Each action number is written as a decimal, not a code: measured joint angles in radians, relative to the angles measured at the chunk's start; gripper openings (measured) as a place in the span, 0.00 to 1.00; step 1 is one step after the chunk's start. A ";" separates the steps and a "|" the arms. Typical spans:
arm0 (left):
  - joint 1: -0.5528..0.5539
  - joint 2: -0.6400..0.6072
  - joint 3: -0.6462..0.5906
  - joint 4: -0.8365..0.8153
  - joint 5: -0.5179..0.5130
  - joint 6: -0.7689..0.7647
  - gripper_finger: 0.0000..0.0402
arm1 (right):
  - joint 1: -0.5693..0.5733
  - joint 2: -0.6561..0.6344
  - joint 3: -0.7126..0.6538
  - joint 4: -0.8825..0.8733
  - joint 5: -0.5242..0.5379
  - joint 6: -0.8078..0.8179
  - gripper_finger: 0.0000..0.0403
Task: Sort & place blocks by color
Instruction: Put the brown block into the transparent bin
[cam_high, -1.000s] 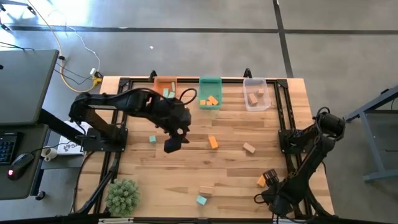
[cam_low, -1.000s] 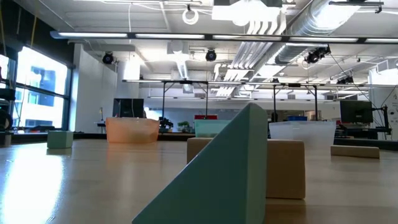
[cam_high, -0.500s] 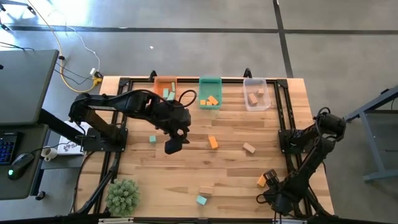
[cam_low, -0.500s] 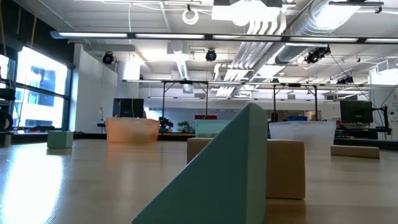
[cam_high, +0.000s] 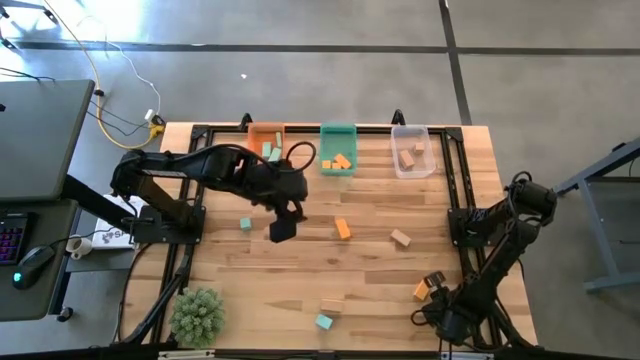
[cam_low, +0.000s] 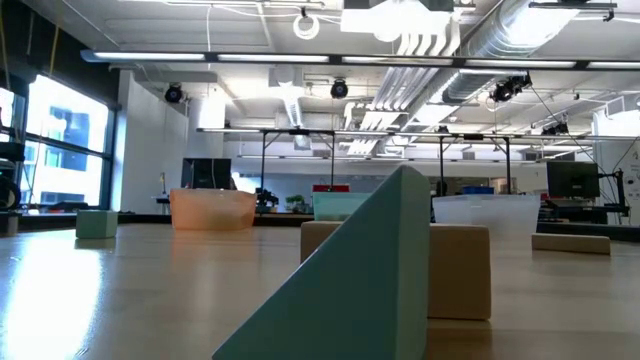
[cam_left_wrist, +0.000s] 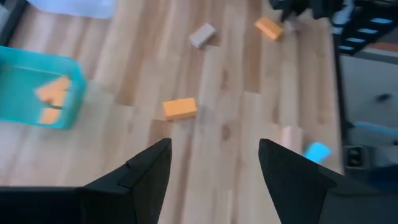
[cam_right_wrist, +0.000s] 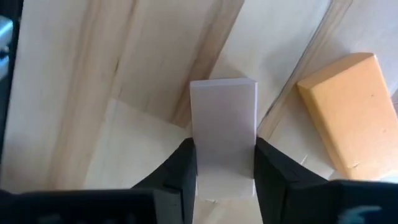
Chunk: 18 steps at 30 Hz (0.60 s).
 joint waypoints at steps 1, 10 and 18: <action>0.002 0.000 0.000 0.000 -0.021 0.007 0.57 | -0.001 0.000 0.000 0.001 -0.007 0.018 0.24; 0.072 0.000 0.000 0.000 -0.149 0.116 0.57 | 0.003 0.007 0.055 -0.045 0.000 0.302 0.24; 0.172 0.000 0.000 0.000 -0.166 0.163 0.57 | -0.001 0.007 0.133 -0.067 0.089 0.489 0.24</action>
